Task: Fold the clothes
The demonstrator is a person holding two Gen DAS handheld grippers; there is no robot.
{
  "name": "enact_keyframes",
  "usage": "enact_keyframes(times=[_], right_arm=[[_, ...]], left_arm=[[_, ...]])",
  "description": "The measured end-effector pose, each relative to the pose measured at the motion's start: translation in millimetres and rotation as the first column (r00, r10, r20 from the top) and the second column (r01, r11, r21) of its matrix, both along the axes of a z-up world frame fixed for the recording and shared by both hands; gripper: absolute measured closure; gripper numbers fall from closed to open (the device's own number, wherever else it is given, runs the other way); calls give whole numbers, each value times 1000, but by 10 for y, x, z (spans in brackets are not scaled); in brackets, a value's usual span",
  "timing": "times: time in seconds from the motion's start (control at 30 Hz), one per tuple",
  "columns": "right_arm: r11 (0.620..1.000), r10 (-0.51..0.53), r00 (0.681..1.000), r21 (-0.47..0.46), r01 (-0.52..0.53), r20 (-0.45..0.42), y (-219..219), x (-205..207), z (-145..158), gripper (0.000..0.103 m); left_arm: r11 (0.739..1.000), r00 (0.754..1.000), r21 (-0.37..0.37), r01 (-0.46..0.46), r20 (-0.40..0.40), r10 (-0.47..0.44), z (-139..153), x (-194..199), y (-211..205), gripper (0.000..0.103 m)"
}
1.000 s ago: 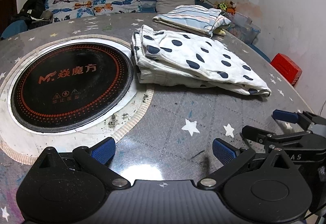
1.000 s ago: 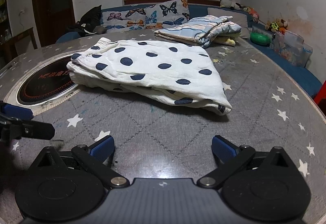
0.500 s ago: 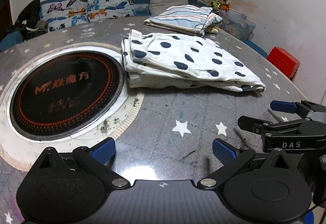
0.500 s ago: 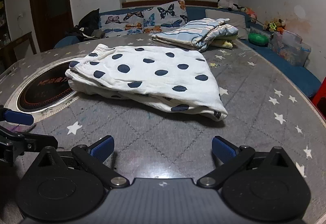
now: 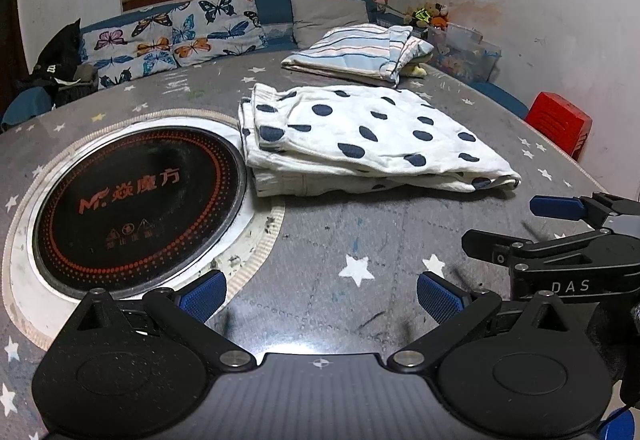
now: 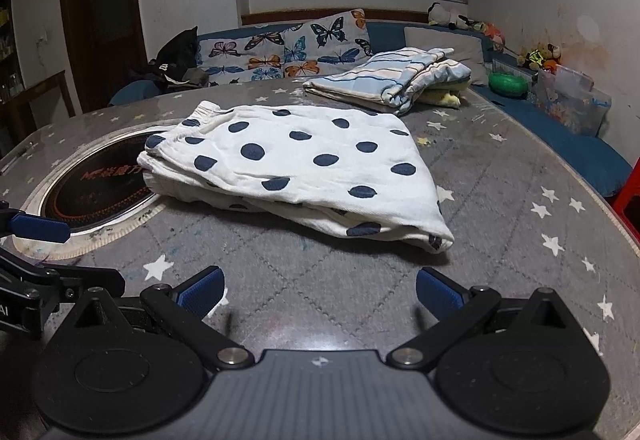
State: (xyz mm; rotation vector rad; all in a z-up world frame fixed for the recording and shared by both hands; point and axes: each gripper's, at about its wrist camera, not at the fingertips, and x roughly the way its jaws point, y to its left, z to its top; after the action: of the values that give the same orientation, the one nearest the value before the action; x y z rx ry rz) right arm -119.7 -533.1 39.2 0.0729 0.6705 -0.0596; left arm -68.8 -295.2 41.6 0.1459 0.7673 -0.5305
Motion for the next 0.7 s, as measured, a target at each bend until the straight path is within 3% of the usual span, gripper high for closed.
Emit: enact_keyframes(times=[0.7], right_arm=[[1000,-21,1000,15,20,22,19,85,61,0]], left_arm=[[1000,999,5,-4,44,3,109,92,-45,0]])
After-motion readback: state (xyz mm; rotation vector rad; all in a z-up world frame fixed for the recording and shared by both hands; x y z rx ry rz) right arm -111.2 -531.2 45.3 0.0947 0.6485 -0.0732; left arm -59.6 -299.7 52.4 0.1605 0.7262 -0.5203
